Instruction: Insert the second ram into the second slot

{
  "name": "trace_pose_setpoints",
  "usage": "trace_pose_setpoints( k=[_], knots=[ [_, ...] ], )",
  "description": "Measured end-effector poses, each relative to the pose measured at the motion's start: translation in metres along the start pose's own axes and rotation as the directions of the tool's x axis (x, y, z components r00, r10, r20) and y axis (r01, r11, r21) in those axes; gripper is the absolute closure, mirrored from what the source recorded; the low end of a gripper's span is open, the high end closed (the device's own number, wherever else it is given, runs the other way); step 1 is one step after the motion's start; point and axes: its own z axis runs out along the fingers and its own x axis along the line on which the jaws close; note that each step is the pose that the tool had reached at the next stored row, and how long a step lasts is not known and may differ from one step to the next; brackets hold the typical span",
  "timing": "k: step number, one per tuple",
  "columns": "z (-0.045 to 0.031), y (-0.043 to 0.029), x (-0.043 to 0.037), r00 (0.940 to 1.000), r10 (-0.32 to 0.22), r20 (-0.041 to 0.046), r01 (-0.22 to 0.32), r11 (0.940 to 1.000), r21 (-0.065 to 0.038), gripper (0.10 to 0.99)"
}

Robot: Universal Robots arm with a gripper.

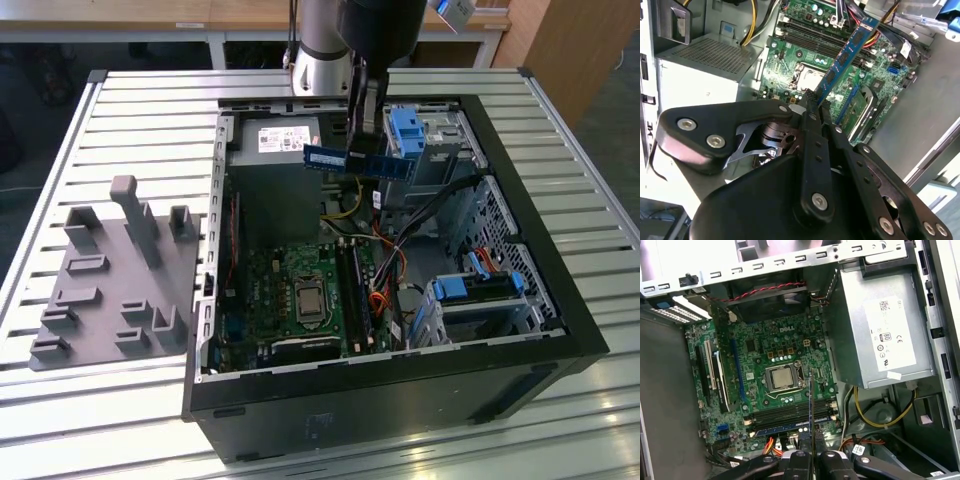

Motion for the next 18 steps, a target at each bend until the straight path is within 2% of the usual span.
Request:
trace_pose_setpoints(
  k=[18],
  knots=[
    [0.0001,0.0,0.0,0.9964,0.085,0.0032,-0.085,0.9964,0.001,0.949]
  ],
)
